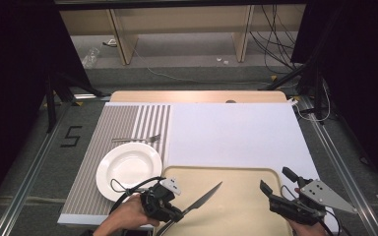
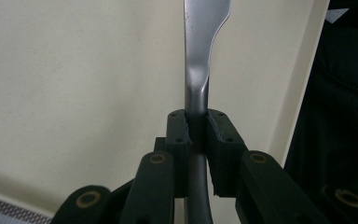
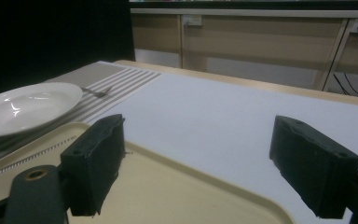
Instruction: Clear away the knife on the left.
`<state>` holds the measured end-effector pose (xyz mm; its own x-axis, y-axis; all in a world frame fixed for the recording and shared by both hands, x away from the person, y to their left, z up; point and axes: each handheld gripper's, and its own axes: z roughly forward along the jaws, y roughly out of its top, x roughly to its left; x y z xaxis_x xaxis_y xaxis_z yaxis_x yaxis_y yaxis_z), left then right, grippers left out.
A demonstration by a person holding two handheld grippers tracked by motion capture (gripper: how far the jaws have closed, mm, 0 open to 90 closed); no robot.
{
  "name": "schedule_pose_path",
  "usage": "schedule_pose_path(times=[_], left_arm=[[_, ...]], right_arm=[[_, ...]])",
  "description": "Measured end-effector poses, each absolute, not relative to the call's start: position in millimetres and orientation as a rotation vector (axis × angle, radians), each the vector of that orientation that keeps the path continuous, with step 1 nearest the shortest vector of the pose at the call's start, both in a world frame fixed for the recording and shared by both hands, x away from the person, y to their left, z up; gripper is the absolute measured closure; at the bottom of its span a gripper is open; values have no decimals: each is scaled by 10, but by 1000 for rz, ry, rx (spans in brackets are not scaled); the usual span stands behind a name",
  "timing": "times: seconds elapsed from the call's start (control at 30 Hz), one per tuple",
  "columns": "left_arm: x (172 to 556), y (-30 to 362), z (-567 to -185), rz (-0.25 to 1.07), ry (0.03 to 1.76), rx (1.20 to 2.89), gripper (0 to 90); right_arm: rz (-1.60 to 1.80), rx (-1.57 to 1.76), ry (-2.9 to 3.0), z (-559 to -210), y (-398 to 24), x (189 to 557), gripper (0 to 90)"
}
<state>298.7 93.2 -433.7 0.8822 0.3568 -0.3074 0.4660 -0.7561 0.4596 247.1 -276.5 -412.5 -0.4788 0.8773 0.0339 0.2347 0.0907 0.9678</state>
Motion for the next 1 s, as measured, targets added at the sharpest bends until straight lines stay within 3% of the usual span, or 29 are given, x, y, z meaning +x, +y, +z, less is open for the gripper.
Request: schedule_pose_path(times=[1.0], left_arm=[[2910,712,-4578,-328,612,2643,795]], right_arm=[[1418,1098,1798,-4127,-2758,2474,190]])
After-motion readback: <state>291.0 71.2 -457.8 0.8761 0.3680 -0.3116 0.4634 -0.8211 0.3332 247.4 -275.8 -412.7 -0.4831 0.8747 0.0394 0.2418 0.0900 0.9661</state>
